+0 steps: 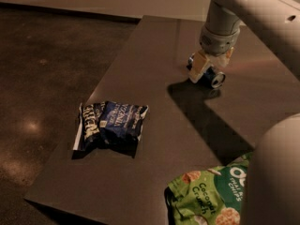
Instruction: Place redbull can upright
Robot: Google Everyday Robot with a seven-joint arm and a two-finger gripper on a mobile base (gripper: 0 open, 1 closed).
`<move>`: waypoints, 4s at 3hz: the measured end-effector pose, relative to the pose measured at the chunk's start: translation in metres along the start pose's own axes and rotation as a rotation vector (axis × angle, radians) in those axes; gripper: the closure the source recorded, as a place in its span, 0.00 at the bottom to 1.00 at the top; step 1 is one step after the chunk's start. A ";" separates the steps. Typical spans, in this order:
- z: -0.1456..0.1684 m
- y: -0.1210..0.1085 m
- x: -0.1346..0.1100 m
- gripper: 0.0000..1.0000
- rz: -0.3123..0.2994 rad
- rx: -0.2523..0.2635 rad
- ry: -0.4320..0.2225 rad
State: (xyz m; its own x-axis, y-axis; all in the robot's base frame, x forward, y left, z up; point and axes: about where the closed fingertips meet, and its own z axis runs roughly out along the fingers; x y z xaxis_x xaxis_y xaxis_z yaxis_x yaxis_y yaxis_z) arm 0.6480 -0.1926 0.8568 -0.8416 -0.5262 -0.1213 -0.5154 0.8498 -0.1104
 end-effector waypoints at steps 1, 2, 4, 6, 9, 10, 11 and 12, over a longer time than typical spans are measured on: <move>-0.001 0.000 0.000 0.50 0.002 0.004 0.005; -0.005 -0.002 0.001 0.74 -0.017 0.012 0.011; -0.049 -0.016 0.007 1.00 -0.182 0.115 -0.029; -0.110 -0.026 0.011 1.00 -0.545 0.312 -0.011; -0.153 -0.032 0.012 1.00 -1.155 0.757 0.181; -0.154 -0.026 0.011 1.00 -1.291 0.820 0.206; -0.154 -0.021 0.010 1.00 -1.419 0.853 0.198; -0.154 -0.021 0.010 1.00 -1.419 0.853 0.198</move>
Offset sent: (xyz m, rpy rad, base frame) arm -0.0081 -0.0096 0.0178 -0.0448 0.0208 0.0402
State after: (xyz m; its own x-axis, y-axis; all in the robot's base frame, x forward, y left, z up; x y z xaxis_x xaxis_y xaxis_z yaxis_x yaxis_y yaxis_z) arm 0.6256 -0.2115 1.0101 0.1457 -0.7453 0.6507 -0.6632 -0.5616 -0.4947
